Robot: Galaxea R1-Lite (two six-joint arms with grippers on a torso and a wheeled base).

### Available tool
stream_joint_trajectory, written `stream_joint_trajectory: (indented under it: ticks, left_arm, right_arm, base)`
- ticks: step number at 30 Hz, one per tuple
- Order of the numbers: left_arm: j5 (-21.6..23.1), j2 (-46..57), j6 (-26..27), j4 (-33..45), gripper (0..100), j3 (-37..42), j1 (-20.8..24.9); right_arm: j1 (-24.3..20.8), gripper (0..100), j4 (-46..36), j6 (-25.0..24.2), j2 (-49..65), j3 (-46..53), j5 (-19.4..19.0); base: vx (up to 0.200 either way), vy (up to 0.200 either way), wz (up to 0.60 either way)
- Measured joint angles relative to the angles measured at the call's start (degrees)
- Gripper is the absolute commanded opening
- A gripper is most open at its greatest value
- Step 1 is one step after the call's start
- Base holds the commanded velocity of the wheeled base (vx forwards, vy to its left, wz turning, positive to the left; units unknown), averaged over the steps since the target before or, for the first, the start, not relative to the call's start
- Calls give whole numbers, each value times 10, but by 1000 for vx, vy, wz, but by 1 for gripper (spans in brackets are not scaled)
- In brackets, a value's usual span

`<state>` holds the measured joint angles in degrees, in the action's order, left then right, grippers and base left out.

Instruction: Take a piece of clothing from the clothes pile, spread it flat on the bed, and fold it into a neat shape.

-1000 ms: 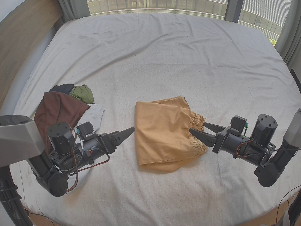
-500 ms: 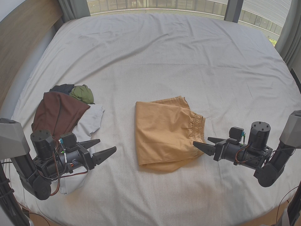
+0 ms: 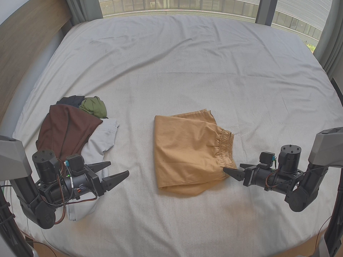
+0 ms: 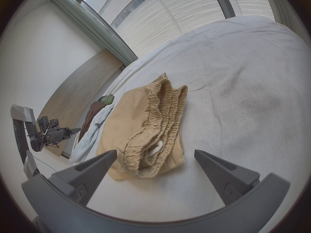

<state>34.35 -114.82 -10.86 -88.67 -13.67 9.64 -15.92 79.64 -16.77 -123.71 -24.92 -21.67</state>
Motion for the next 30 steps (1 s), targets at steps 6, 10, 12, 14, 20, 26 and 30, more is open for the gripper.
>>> stream_joint_trajectory:
  ticks: [6, 10, 12, 14, 20, 26, 30]
  left_arm:
    - [-1, 0, 0, 0, 100, 0, -1]
    - [-1, 0, 0, 0, 100, 0, -2]
    - [-1, 0, 0, 0, 100, 0, -2]
    - [-1, 0, 0, 0, 100, 0, -2]
    - [-1, 0, 0, 0, 100, 0, -6]
    - [-1, 0, 0, 0, 100, 0, -11]
    - [-1, 0, 0, 0, 100, 0, -12]
  right_arm:
    - [-7, 100, 18, -10, -29, -22, 13]
    - [-14, 100, 45, -34, -48, -31, 15]
    - [-21, 100, 58, -48, -58, -34, 15]
    - [-24, 100, 63, -52, -64, -36, 15]
    - [-45, 100, 86, -74, -85, -44, 15]
    - [-60, 100, 86, -102, -93, -60, 21]
    - [-63, 0, 85, -104, -95, -72, 41]
  base:
    - [0, 0, 0]
    - [0, 0, 0]
    - [0, 0, 0]
    - [0, 0, 0]
    - [0, 0, 0]
    - [0, 0, 0]
    - [0, 0, 0]
